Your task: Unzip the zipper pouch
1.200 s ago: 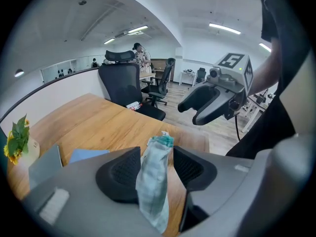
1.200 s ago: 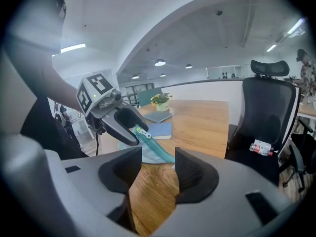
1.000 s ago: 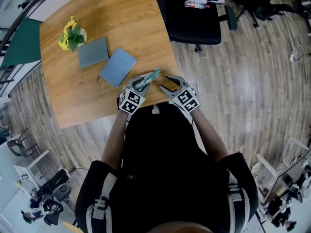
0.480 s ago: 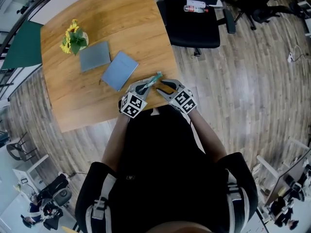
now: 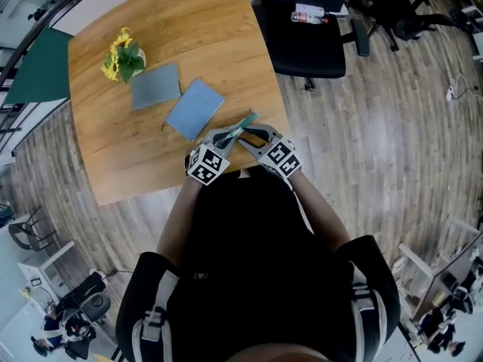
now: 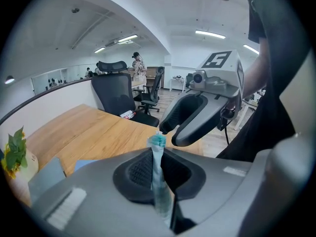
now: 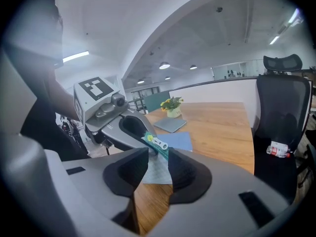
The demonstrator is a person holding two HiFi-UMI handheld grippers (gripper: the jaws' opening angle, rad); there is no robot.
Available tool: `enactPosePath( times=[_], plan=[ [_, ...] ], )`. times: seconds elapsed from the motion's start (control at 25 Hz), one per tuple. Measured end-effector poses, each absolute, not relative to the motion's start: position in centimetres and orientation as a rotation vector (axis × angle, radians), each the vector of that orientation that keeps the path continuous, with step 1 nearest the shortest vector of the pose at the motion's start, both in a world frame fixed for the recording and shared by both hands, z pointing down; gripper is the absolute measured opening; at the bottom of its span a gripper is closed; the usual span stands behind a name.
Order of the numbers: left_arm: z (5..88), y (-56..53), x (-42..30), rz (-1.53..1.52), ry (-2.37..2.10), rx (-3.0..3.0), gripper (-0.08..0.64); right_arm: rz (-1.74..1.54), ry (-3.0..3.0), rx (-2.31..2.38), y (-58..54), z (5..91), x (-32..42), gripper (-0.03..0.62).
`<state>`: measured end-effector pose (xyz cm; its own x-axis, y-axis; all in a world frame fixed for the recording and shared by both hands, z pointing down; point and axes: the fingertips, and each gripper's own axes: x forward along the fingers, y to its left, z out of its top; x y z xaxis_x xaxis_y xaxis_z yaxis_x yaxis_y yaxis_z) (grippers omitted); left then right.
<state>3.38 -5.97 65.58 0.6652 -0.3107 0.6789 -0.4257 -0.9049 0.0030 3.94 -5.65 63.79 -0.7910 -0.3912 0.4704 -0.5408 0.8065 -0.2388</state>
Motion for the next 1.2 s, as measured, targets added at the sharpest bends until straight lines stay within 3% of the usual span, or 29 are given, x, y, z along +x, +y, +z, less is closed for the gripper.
enactPosePath(
  times=[1.2],
  plan=[
    [63.4,-4.6,-5.7,1.069,-0.565,2.862,0.006,0.531,-2.668,0.762,-4.8,60.6,-5.8,0.133]
  ],
)
